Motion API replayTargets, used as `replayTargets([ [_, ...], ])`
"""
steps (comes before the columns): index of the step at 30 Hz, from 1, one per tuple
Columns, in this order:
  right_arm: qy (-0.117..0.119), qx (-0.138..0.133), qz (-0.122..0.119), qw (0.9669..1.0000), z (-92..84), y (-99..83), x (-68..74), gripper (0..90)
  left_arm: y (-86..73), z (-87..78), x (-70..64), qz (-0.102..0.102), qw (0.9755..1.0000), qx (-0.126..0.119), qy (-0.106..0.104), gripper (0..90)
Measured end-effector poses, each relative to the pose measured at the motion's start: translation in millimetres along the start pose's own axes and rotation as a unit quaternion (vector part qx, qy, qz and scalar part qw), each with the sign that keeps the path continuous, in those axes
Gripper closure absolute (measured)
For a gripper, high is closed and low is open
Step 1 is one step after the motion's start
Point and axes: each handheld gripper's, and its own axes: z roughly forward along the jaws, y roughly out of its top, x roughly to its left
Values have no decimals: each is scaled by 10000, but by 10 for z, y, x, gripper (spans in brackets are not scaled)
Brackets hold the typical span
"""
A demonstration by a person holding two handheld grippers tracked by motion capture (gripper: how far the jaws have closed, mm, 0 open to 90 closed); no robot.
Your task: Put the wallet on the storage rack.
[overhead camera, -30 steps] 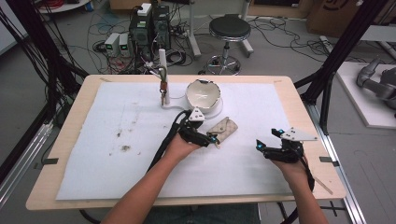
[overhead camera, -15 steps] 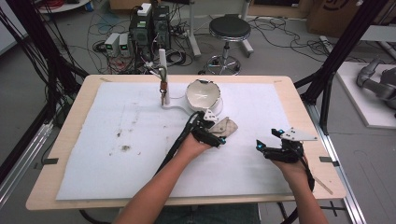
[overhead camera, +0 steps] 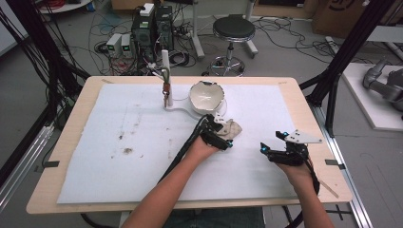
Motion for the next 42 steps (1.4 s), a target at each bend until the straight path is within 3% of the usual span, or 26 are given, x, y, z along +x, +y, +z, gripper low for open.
replayTargets([
  [7, 17, 17, -15, 10000, 9, -2, 6, 206, -14, 32, -7, 124, 9997, 163, 142, 162],
  [15, 5, 22, -28, 10000, 13, -2, 11, 206, -19, 28, -14, 14, 9998, 156, 114, 184],
  [24, 2, 24, -33, 10000, 14, -6, 10, 206, -23, -13, -25, -29, 9999, 144, 87, 304],
  [31, 8, 32, -32, 10000, 17, -5, 14, 206, -19, -38, -25, -17, 9998, 169, 93, 332],
  [35, 21, 28, -23, 10000, 17, -5, 11, 206, -6, -87, -26, 59, 9997, 220, 84, 335],
  [42, 28, 24, -48, 10000, 24, -4, 14, 206, 59, -290, -24, 98, 9999, -19, 64, 336],
])
